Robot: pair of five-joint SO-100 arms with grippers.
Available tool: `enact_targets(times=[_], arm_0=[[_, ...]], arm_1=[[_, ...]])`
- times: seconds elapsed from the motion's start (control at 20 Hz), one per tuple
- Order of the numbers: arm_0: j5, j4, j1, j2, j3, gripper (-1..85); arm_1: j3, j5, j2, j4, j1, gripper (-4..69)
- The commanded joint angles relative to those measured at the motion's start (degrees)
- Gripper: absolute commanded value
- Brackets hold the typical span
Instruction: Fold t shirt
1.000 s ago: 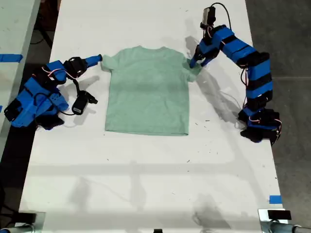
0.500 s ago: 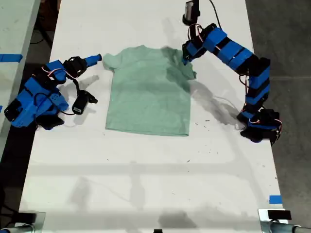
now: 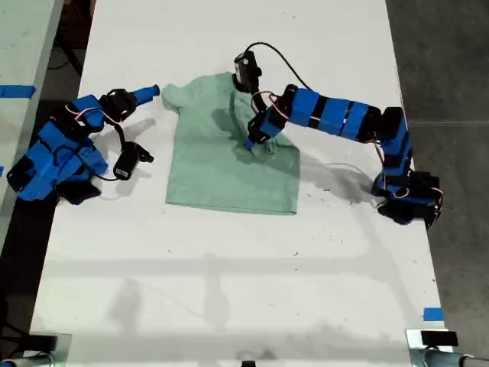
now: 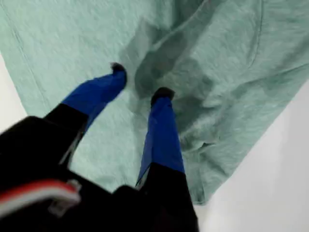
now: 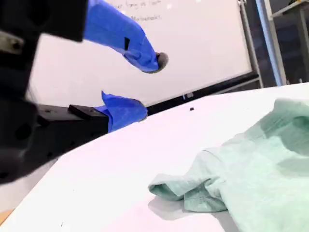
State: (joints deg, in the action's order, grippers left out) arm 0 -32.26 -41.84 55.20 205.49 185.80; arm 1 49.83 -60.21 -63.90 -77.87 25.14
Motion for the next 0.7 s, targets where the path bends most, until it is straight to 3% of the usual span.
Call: enact_targets(times=[0.0,0.1,0.25,0.3,0.45,0.55,0.65], arm_0=[[0.9,0.0,1.0,0.5,1.4,12.8],[0.8,0.0,1.0,0.5,1.4,12.8],[0.8,0.0,1.0,0.5,1.4,12.6],[0.8,0.0,1.0,0.5,1.4,12.6],[0.6,0.0,1.0,0.5,1.4,11.4],[0.2,0.3,0.5,0.5,1.6,0.9],[-0.8,1.2,-0.4,0.5,1.9,-0.2]], arm_1=[[-4.4,-1.8,-7.0,-1.0,0.3,23.8],[-1.4,-2.3,-16.7,-4.5,2.5,16.4],[11.8,-0.2,-34.7,-8.3,4.7,12.3],[20.9,1.1,-42.5,-6.9,3.4,-0.2],[54.0,7.2,-67.1,4.2,-6.1,-0.2],[81.4,10.9,-88.6,13.4,-9.3,-0.2],[104.9,12.3,-111.7,13.8,-7.1,-0.2]])
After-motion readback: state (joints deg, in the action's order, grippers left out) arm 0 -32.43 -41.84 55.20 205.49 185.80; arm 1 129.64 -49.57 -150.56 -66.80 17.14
